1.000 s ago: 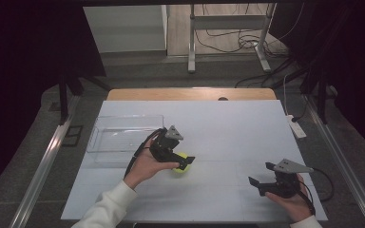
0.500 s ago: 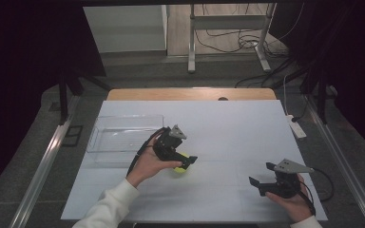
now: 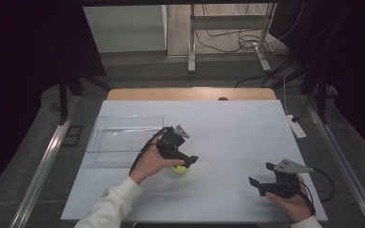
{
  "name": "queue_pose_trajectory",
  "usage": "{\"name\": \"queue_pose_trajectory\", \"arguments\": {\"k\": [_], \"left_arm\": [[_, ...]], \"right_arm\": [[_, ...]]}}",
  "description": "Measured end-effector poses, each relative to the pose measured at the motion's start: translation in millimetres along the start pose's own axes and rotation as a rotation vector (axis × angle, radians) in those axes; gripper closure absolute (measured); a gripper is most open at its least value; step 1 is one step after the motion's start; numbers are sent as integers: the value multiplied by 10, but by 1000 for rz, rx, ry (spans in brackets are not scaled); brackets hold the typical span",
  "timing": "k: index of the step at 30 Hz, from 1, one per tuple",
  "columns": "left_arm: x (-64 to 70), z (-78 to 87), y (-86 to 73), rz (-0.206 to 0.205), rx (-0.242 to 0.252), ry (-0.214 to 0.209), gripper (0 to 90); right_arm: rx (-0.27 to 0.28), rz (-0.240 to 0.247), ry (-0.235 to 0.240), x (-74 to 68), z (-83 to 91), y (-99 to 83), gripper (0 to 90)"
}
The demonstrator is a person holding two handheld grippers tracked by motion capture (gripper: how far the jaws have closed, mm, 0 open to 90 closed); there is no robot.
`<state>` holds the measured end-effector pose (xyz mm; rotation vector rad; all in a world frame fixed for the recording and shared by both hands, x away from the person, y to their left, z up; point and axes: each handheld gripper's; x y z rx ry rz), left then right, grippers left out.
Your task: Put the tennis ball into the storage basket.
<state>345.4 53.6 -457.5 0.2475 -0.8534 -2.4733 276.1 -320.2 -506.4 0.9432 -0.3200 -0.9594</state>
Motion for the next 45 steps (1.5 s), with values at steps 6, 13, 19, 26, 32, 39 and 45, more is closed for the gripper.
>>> {"name": "queue_pose_trajectory", "arguments": {"k": [6,13,19,26,32,39,45], "left_arm": [[7,-13,-15,-6,-32,-16,63],[1,-35,-71,-4,-68,-36,37],[2,-76,-107,-6,-95,-43,22],[20,-128,-114,-31,-131,-31,21],[30,-173,-123,-36,-150,-26,22],[43,-218,-138,-45,-173,-23,29],[54,-244,-161,-47,-198,-19,45]], "right_arm": [[3,-1,-1,2,12,-2,95],[1,-2,-1,3,9,-3,95],[-1,0,0,0,4,-3,95],[-1,0,-1,1,5,-4,95],[-1,1,-2,1,9,-3,95],[-1,0,0,6,6,-5,95],[-3,2,0,4,4,-6,95]]}}
Point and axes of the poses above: each handheld gripper's, and its own axes: z roughly backward along the jaws, y roughly out of its top, x roughly to its right, and after that the axes turned 9 degrees about -z, right-handed
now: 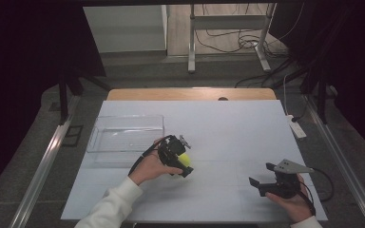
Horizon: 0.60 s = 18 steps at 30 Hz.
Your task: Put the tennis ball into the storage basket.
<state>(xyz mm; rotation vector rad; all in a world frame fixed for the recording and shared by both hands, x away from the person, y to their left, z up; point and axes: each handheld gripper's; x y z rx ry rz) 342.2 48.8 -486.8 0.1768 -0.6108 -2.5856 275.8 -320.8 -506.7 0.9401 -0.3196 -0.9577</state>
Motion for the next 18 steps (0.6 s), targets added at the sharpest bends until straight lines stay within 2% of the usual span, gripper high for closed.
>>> {"name": "queue_pose_trajectory", "arguments": {"k": [7,14,16,18], "left_arm": [[9,-9,-22,8,-10,2,83],[7,4,-57,13,-15,17,173],[0,9,-70,19,-20,30,222],[-7,13,-76,23,-19,24,244]], "right_arm": [[0,0,0,0,-1,-1,95],[-1,0,0,2,-3,-1,95],[-1,-1,-1,2,-4,-1,95],[-1,1,-2,-1,-4,-1,95]]}}
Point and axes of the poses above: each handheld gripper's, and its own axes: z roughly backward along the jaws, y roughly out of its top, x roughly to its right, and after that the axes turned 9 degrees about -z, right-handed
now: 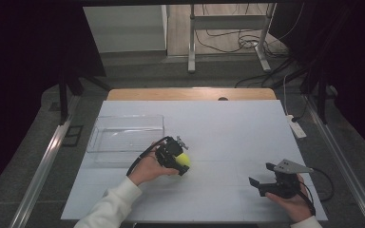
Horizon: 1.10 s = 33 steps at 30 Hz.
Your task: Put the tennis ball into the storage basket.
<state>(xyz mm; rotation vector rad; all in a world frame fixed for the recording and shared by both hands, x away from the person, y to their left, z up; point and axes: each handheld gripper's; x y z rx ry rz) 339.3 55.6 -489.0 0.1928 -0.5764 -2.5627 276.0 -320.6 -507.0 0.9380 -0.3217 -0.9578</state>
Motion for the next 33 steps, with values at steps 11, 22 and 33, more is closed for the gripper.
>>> {"name": "queue_pose_trajectory", "arguments": {"k": [11,22,33], "left_arm": [[7,15,-6,-3,-11,5,257],[-3,90,-6,-7,8,0,259],[-20,222,-11,-10,61,-7,259]], "right_arm": [[1,-1,0,2,4,1,95],[3,1,-1,0,10,2,95],[5,1,-2,-3,17,2,95]]}}
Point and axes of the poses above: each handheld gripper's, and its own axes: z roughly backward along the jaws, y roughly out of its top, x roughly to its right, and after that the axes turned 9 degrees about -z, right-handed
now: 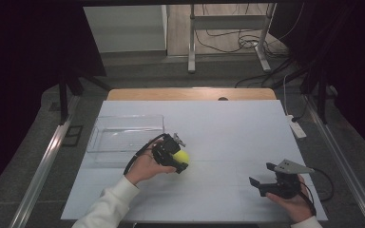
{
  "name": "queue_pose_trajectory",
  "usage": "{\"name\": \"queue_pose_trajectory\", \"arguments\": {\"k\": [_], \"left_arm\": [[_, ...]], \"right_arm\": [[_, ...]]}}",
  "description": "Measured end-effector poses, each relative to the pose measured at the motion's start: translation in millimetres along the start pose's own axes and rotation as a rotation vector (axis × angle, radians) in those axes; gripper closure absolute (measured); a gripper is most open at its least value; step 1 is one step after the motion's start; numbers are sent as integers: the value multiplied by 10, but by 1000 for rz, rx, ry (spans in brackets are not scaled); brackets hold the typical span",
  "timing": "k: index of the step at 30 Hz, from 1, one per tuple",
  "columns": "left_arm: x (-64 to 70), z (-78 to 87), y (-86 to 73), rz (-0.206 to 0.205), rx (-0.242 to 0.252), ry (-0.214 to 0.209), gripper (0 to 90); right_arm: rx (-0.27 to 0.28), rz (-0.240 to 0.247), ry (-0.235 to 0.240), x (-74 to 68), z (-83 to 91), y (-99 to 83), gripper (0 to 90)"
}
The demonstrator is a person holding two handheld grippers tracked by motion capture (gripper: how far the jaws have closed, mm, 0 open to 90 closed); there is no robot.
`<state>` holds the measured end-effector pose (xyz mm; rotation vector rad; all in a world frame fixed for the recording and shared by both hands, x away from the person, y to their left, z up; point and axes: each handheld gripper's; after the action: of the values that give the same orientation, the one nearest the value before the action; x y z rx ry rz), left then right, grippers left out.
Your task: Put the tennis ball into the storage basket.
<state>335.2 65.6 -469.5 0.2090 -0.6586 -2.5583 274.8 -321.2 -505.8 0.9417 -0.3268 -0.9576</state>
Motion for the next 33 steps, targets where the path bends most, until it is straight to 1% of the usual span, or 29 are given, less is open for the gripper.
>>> {"name": "queue_pose_trajectory", "arguments": {"k": [1,3,9,12,17,25,28,33], "left_arm": [[-3,16,-1,-4,9,-7,259],[-11,38,-2,1,22,-13,259],[-26,94,1,9,47,-6,259],[-44,119,4,9,61,-19,259],[-46,149,12,7,69,-16,259],[-40,279,30,12,111,-5,259],[-62,323,26,10,124,-5,259],[-86,373,17,18,141,-1,259]], "right_arm": [[0,0,0,1,0,0,95],[0,0,0,3,0,0,95],[-2,2,-4,3,4,-3,95],[-3,1,-4,4,2,-5,95],[-2,-1,-2,5,2,-7,95],[-4,-4,-1,6,1,-10,95],[-3,-5,-1,8,4,-11,95],[-3,-7,-3,8,8,-12,95]]}}
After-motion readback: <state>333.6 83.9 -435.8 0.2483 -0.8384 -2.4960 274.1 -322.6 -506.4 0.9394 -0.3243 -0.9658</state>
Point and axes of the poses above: each handheld gripper's, and its own axes: z roughly backward along the jaws, y roughly out of its top, x roughly to its right, and after that the axes turned 9 degrees about -z, right-handed
